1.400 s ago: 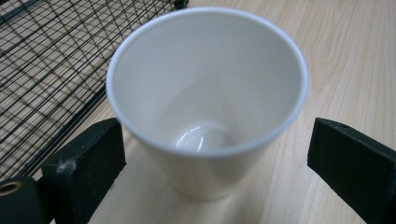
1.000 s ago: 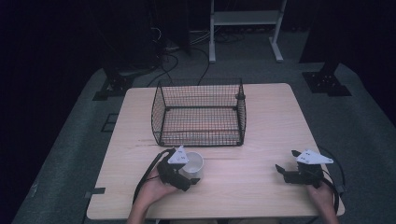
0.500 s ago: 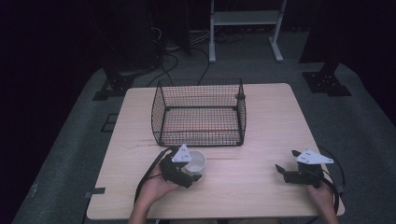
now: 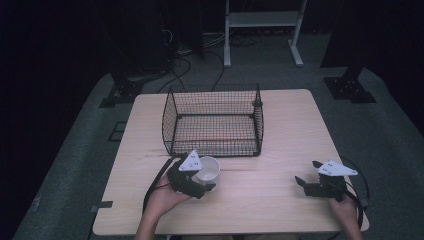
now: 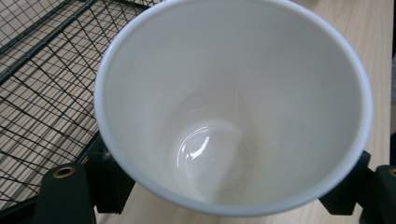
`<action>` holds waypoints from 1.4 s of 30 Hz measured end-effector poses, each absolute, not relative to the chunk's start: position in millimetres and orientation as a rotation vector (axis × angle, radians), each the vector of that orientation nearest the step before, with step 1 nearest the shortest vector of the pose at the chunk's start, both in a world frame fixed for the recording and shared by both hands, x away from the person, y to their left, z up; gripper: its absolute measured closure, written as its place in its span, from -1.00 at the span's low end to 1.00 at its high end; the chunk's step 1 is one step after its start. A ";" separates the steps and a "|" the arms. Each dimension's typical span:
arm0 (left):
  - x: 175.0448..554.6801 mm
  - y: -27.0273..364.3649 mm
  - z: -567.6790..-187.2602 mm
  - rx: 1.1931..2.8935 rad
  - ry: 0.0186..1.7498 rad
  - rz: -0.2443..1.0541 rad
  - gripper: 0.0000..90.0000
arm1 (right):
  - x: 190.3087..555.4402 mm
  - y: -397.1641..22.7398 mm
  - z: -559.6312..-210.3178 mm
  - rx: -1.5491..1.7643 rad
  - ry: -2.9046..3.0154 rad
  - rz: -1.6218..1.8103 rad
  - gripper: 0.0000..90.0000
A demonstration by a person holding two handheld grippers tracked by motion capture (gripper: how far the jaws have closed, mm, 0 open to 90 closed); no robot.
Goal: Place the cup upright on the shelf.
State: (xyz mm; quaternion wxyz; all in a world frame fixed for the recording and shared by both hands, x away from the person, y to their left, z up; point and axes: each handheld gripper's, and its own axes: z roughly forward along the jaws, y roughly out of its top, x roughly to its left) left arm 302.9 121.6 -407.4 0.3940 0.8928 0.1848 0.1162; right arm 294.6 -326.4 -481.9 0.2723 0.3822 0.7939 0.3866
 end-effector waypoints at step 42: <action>361.6 107.9 -329.3 2.312 0.388 0.288 -0.53 | 295.1 -328.0 -481.5 1.049 2.130 1.051 -0.71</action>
